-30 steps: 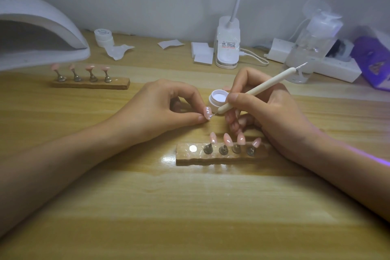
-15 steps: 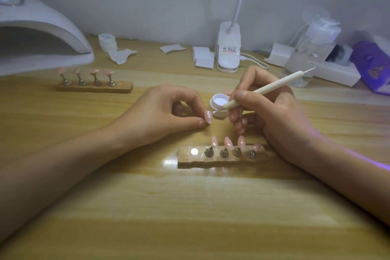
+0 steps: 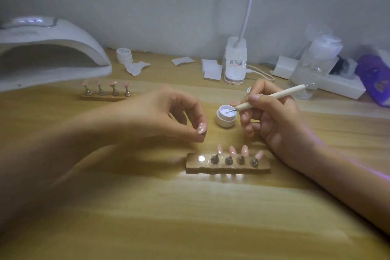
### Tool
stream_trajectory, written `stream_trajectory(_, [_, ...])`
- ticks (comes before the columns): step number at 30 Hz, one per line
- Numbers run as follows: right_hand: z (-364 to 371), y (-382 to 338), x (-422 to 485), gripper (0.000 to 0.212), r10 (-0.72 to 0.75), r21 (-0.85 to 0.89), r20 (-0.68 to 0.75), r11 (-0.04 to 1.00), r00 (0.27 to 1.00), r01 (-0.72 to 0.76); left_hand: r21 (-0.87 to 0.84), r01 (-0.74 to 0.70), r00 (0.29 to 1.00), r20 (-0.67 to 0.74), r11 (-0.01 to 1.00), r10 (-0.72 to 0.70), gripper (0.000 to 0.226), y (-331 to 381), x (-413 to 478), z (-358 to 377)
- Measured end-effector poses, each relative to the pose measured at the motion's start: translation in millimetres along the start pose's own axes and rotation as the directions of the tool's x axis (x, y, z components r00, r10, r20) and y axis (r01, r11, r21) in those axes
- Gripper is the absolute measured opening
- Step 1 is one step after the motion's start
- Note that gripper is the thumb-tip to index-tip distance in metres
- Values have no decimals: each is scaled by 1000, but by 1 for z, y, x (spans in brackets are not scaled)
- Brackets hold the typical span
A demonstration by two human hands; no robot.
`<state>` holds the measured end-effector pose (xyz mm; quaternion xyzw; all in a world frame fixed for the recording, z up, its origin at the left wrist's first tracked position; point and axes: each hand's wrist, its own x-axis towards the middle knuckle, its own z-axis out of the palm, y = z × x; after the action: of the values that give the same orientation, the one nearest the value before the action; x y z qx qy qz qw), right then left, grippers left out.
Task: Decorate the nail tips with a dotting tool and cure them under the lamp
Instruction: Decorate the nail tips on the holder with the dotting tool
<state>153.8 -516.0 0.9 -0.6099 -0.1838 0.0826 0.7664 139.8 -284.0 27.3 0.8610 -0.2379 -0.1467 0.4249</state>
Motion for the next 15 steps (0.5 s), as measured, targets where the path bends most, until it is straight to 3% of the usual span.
stream_trajectory(3, [-1, 1, 1, 23, 9, 10, -1, 1000, 1000, -8, -49, 36, 996, 87, 998, -32, 12, -2, -9, 9])
stream_trajectory(10, [-1, 2, 1, 21, 1, 17, -1, 1000, 1000, -1, -172, -32, 999, -26, 985, 28, 13, -11, -19, 27])
stream_trajectory(15, [-1, 2, 1, 22, -3, 16, 1, 1000, 1000, 3, -131, -82, 992, -101, 988, 69, 12, -14, -23, 35])
